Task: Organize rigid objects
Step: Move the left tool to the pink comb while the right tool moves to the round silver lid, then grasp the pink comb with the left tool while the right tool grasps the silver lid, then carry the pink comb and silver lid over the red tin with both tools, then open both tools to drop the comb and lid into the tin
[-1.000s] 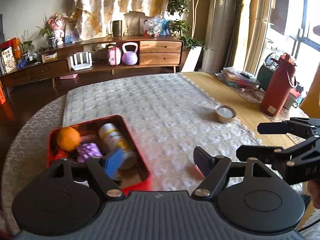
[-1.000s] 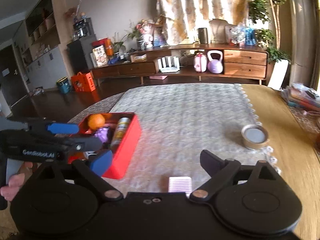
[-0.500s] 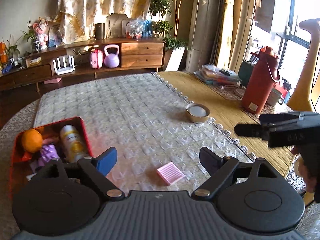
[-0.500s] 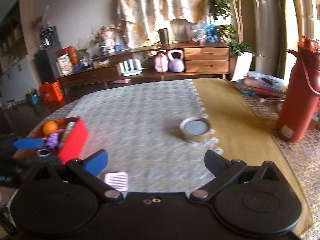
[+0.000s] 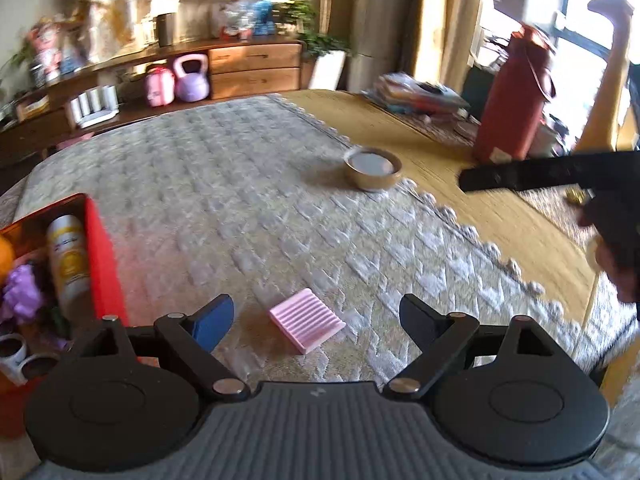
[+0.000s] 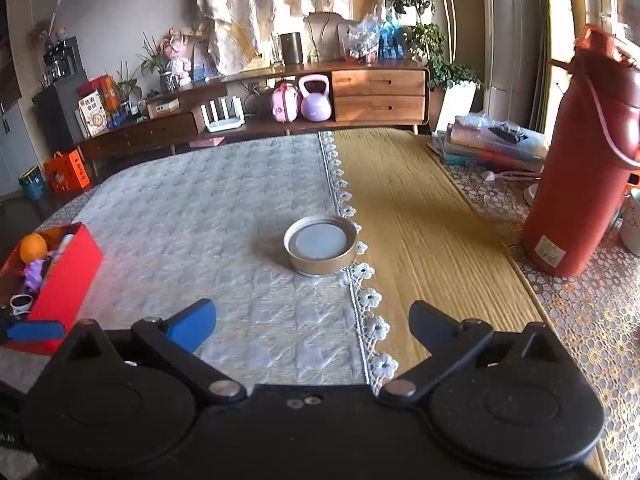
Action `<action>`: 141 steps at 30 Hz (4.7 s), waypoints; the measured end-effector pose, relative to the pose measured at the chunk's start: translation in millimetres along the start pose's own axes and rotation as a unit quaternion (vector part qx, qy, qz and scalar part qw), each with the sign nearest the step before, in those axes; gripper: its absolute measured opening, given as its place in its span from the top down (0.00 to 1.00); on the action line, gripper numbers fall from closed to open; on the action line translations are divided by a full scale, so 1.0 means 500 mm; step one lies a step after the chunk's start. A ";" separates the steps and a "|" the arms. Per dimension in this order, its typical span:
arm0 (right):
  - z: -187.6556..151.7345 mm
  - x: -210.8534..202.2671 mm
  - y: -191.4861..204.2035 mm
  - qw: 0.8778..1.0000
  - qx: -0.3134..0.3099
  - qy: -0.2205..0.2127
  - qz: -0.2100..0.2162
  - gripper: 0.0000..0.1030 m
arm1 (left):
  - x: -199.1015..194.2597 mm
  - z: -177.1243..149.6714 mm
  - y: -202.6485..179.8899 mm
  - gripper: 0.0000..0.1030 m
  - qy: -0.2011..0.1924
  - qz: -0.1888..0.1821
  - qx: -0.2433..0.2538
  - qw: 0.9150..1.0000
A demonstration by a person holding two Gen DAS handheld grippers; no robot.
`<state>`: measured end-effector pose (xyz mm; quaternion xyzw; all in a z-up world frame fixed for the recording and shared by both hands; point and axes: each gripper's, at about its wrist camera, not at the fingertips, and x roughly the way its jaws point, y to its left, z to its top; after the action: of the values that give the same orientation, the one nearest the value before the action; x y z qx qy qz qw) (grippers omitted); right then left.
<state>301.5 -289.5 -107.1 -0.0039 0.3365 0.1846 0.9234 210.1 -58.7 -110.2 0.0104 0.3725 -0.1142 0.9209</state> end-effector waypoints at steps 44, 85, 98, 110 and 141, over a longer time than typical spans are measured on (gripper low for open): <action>0.070 0.288 0.031 0.997 -0.029 0.040 -0.060 0.26 | 0.114 -0.030 0.034 0.47 0.006 -0.044 0.101 0.994; 0.061 -0.068 0.282 0.991 -0.093 0.003 0.093 0.27 | -0.183 -0.001 0.139 0.47 -0.043 0.046 -0.025 0.998; 0.059 -0.080 0.419 0.982 -0.139 0.001 0.129 0.27 | -0.277 -0.002 0.259 0.47 -0.071 0.097 -0.048 0.992; 0.053 -0.014 0.546 0.972 -0.190 0.019 0.136 0.27 | -0.253 -0.025 0.385 0.47 -0.047 0.129 -0.070 0.988; -0.006 0.115 0.662 0.955 -0.273 0.054 0.102 0.25 | -0.081 -0.034 0.472 0.48 0.004 0.127 -0.106 0.986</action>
<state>226.5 38.0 -106.4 -0.2312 0.3210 0.3624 0.8439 221.7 181.0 -110.4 -0.0393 0.3819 0.0437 0.9223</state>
